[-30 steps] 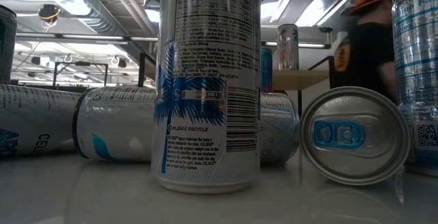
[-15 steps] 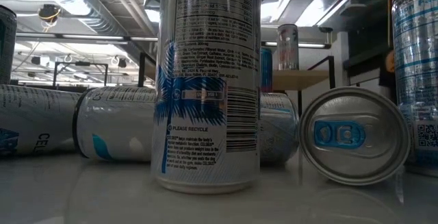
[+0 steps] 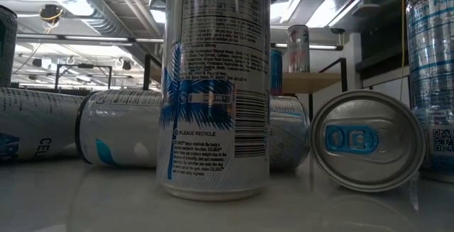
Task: Sort soda cans
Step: Put the right white yellow soda can on the shelf and align with other white yellow soda cans
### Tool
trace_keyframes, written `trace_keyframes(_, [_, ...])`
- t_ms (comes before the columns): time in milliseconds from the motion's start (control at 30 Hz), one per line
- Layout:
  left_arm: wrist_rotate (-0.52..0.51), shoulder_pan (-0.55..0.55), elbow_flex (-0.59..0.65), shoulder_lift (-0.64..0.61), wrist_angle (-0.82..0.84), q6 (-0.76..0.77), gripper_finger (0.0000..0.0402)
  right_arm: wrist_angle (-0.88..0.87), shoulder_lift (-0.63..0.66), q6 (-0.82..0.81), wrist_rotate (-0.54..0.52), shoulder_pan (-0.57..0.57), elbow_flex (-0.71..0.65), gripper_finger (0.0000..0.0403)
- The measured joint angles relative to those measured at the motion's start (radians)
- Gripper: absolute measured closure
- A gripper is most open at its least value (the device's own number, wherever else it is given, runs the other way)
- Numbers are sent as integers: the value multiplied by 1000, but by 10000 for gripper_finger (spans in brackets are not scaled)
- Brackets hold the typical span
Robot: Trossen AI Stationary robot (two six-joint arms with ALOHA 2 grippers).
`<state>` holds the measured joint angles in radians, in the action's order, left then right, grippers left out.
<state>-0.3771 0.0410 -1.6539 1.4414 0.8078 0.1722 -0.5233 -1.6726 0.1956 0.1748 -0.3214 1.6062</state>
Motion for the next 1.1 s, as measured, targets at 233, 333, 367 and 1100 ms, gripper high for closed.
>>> trace_keyframes(233, [-3, 0, 0, 0, 0, 0, 36, 3, 0, -1, -34, 0, 0, 27])
trace_keyframes(333, [-8, 0, 0, 0, -2, 0, 36, 4, 0, -2, -34, 0, 0, 29])
trace_keyframes(367, [-8, 0, 0, 0, -8, -1, 36, 4, 0, -2, -34, 0, 0, 29])
trace_keyframes(1100, [0, 45, 0, 0, -154, -157, 36, -93, 142, -3, -79, 0, 2, 27])
